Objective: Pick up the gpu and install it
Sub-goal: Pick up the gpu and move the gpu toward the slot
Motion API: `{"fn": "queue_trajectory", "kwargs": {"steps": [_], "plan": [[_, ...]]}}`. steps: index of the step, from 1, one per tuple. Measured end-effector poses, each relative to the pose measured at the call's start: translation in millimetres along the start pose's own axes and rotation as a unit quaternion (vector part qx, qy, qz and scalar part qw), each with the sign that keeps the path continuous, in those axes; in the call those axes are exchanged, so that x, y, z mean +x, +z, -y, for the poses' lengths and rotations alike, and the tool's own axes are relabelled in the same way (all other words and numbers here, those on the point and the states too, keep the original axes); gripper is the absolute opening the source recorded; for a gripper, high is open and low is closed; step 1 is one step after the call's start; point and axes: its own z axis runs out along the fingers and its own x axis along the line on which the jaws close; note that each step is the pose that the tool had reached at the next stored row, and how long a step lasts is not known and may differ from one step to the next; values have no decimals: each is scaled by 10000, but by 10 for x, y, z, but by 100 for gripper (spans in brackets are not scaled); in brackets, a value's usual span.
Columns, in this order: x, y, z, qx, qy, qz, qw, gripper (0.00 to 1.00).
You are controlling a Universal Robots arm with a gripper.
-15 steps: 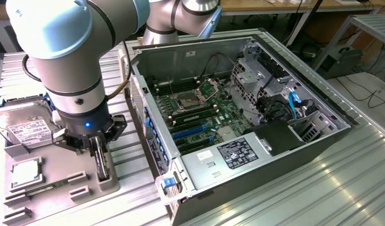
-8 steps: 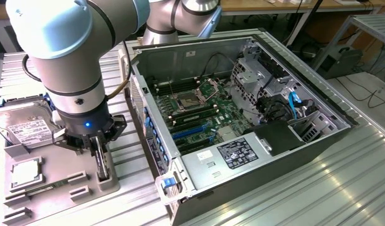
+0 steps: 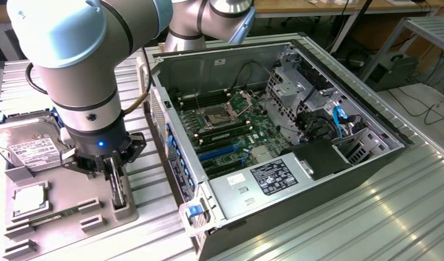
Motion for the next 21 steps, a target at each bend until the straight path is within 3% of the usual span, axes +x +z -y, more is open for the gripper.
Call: {"fn": "queue_trajectory", "kwargs": {"steps": [4, 21], "plan": [[1, -120, -5, 0, 0, 0, 10000, 28], [11, -905, -40, 0, 0, 0, 10000, 28]]}}
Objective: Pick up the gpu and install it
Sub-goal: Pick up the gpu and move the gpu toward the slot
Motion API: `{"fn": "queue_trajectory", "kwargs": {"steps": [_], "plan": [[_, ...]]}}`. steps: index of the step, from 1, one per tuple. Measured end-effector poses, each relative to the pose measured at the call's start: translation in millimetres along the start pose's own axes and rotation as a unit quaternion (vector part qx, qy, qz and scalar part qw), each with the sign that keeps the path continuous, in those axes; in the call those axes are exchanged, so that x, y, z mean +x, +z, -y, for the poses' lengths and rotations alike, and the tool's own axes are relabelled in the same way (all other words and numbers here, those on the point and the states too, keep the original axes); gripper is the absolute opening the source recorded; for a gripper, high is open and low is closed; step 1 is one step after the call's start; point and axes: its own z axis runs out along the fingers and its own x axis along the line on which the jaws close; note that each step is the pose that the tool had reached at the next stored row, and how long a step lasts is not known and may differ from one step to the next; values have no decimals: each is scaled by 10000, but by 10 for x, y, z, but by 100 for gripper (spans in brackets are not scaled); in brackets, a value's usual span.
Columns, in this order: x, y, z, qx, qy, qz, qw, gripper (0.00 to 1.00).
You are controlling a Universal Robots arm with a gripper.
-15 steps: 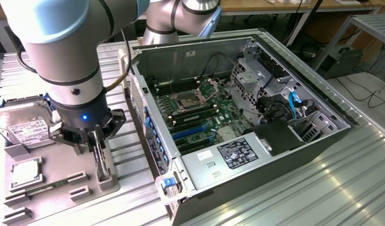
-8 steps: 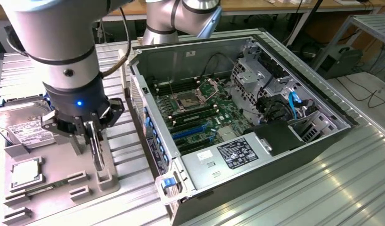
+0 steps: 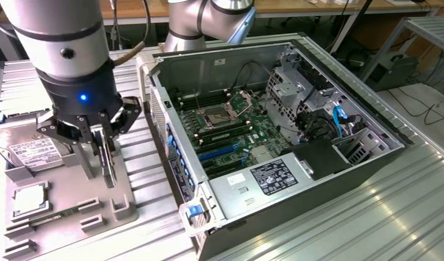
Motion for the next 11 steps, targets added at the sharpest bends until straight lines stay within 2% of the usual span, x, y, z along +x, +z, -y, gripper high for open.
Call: {"fn": "queue_trajectory", "kwargs": {"steps": [2, 11], "plan": [[1, -124, -6, 0, 0, 0, 10000, 28], [6, -535, -24, 0, 0, 0, 10000, 28]]}}
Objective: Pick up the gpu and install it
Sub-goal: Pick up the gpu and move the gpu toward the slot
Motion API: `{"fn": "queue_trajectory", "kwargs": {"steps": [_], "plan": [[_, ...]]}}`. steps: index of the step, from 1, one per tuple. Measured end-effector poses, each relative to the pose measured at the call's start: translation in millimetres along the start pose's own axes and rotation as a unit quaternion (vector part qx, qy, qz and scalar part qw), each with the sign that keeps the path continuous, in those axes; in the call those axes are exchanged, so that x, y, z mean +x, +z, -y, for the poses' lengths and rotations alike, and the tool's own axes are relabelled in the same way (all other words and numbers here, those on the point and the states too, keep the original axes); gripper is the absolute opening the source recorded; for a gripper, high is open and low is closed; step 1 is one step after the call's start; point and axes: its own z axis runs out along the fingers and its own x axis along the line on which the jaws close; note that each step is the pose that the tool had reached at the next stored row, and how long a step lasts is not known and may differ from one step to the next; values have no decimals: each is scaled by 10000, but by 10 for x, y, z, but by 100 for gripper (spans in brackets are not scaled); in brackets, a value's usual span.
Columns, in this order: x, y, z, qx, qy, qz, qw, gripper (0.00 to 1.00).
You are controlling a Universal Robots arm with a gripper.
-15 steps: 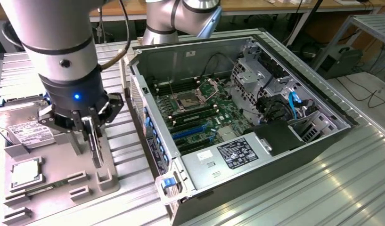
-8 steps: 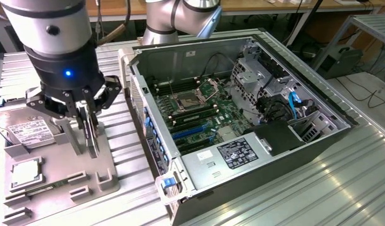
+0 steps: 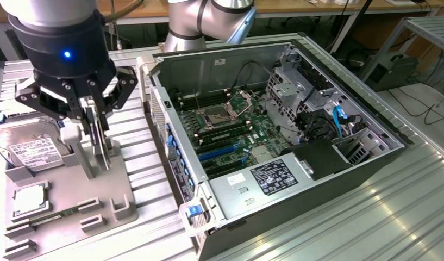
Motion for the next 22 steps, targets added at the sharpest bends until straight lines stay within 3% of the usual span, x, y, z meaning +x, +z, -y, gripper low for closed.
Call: {"fn": "queue_trajectory", "kwargs": {"steps": [14, 22], "plan": [[-14, -635, -28, -1, -2, 2, 10000, 28], [-368, -640, -21, -1, 0, 0, 10000, 28]]}}
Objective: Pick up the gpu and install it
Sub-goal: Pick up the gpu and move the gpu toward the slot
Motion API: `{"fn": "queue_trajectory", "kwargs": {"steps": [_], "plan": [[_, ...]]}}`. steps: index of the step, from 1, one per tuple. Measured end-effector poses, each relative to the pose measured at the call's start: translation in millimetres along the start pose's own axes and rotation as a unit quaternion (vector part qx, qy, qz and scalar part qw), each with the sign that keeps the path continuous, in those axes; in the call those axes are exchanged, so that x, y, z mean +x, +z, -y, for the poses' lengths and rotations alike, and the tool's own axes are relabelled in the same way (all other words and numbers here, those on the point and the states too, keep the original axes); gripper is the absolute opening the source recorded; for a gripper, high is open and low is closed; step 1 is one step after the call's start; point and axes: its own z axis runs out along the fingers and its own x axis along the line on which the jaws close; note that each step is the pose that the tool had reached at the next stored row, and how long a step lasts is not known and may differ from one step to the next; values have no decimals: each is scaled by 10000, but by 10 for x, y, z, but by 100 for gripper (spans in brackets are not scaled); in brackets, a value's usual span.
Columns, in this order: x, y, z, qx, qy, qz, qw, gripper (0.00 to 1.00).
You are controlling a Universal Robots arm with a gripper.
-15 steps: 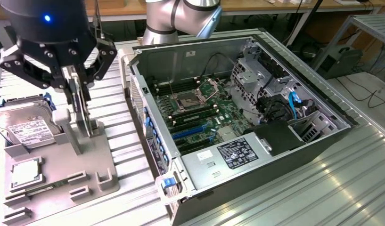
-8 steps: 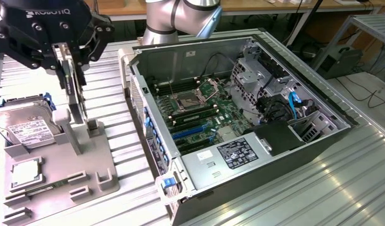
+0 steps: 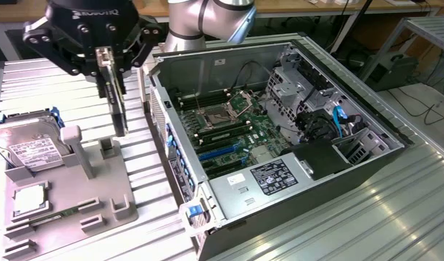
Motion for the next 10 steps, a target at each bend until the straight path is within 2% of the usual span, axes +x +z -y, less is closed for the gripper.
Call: {"fn": "queue_trajectory", "kwargs": {"steps": [5, 10], "plan": [[-310, 41, 8, 0, 0, 0, 10000, 28], [-546, 78, 15, 0, 0, 0, 10000, 28]]}}
